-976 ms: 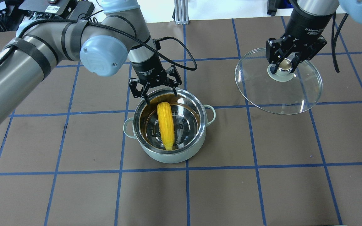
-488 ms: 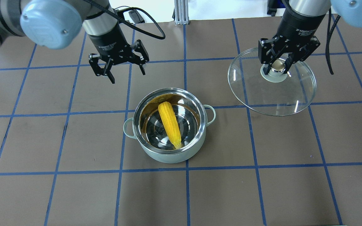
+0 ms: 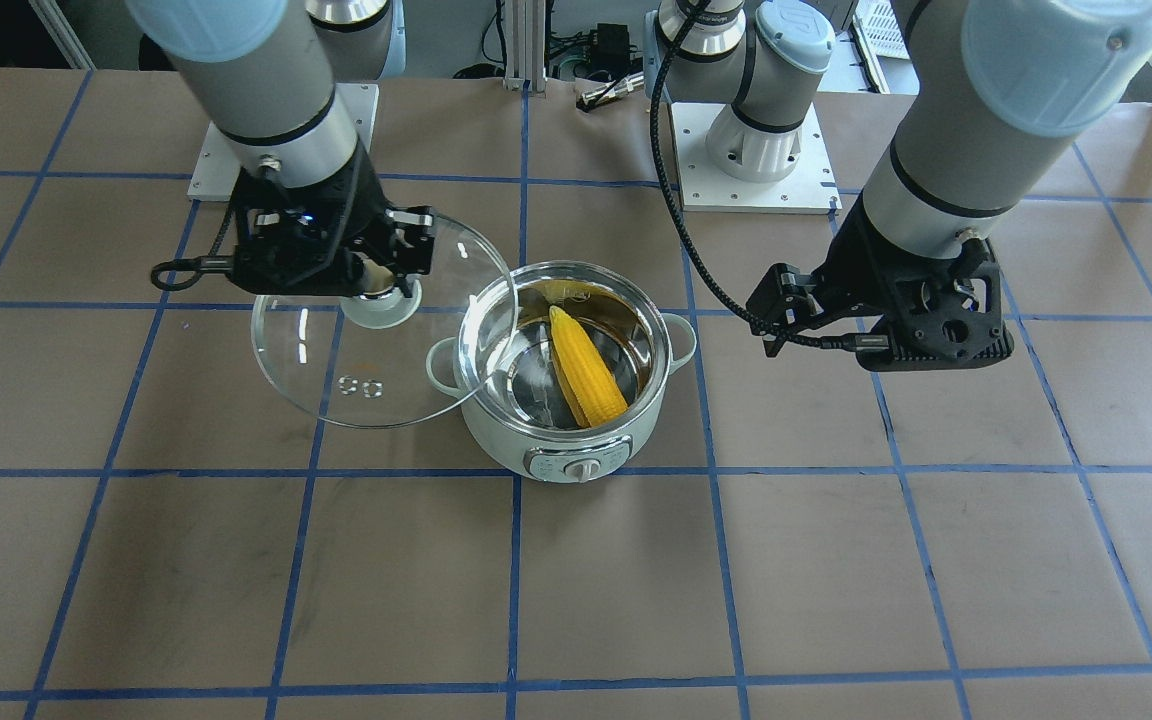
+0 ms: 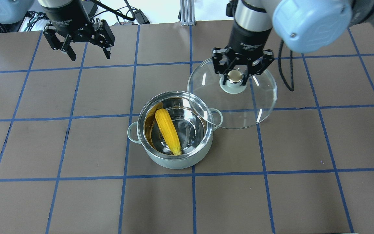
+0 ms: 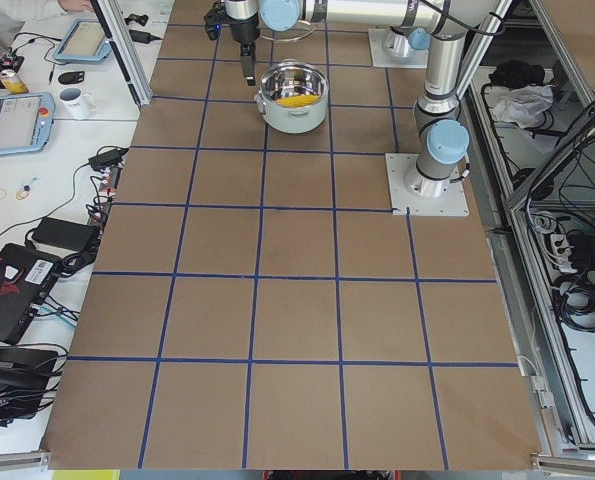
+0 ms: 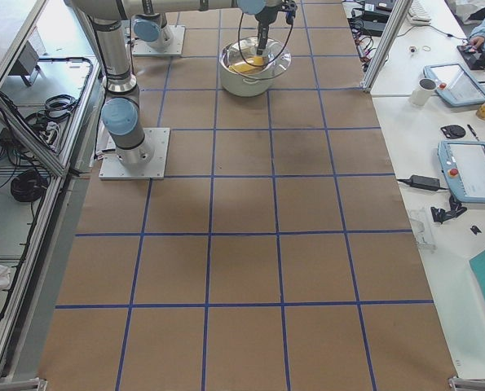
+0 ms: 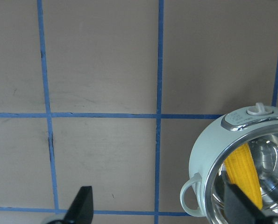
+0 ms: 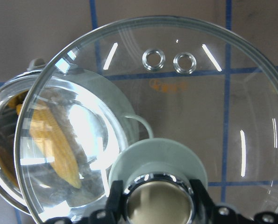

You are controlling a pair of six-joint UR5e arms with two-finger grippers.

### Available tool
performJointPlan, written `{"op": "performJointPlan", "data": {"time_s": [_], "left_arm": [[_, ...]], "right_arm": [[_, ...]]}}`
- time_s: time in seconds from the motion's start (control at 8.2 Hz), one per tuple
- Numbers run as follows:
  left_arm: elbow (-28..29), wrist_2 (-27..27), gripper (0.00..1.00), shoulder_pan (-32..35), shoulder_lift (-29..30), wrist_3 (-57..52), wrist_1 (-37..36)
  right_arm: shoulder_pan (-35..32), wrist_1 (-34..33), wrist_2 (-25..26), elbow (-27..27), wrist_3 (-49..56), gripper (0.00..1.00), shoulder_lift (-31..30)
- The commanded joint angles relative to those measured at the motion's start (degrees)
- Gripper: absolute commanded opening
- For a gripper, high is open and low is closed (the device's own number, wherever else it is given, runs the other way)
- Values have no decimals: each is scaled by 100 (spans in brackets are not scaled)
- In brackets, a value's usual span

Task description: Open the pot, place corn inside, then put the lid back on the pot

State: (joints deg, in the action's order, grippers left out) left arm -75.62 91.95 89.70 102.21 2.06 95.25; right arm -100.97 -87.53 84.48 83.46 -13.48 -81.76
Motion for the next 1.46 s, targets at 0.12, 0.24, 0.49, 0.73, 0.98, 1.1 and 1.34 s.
{"op": "performJointPlan", "data": {"time_s": [0.12, 0.24, 0.49, 0.73, 0.98, 1.1, 1.34], "left_arm": [[30, 183, 100, -119, -192, -901, -208], [21, 149, 100, -233, -192, -918, -635], [-102, 131, 100, -225, -385, -892, -938], [-294, 131, 100, -181, -491, -761, -964], [-331, 131, 100, -181, -535, -778, -982], [-339, 131, 100, -164, -544, -778, -947], [-348, 131, 100, -155, -544, -778, -938]], "right_arm": [[-1440, -1281, -432, 12, -1111, 0, 712], [-1626, -1493, -433, 21, -1200, 0, 844], [-1680, -1644, -424, 73, -1246, 0, 986], [-1680, -1636, -336, 301, -1218, 0, 995], [-1672, -1636, -319, 363, -1078, 0, 995], [-1672, -1636, -318, 364, -1008, 0, 995], [-1628, -1636, -310, 364, -972, 0, 995]]}}
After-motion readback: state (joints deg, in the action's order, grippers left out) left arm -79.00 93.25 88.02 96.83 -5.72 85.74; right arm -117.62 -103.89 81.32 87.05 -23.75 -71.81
